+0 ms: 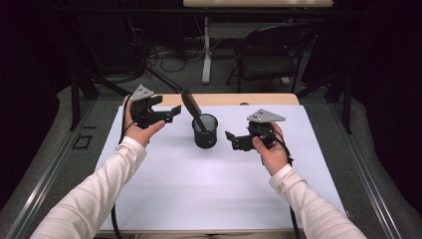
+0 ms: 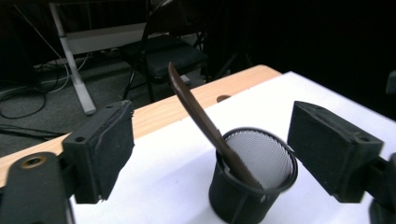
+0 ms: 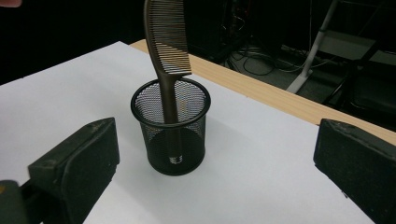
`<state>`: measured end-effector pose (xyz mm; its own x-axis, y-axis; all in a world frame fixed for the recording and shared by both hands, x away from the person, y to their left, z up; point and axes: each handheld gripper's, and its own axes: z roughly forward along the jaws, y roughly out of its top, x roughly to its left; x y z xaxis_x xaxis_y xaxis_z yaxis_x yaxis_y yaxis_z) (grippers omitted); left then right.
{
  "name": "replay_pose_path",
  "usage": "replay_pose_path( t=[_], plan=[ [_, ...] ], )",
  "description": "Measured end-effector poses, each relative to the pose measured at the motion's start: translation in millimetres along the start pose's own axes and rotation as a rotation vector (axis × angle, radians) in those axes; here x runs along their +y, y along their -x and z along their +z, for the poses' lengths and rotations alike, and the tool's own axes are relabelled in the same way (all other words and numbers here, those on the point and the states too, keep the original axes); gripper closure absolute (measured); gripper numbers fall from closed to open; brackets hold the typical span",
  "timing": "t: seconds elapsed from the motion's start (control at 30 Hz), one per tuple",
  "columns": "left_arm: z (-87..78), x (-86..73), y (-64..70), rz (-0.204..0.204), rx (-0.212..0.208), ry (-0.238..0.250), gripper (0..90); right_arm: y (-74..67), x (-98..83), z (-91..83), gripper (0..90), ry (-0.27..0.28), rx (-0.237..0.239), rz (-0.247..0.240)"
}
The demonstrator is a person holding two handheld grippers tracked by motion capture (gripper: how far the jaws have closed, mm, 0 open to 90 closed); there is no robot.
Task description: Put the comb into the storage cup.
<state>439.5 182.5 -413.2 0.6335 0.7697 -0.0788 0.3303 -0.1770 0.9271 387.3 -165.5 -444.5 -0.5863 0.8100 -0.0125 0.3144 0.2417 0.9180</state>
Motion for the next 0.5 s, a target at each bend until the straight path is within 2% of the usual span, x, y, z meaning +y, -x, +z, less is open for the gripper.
replay_pose_path(
  t=[0.27, 0.5],
  plan=[
    [-17.6, -2.8, -3.7, -0.014, -0.023, -0.013, 3.7, 7.8, 3.1, -8.6, 0.0, 0.005, -0.015, 0.005],
    [-32.0, -7.3, -6.8, -0.005, -0.035, -0.003, 3.3, 14.0, 4.9, -18.0, 0.0, 0.011, -0.029, 0.007]
  ],
)
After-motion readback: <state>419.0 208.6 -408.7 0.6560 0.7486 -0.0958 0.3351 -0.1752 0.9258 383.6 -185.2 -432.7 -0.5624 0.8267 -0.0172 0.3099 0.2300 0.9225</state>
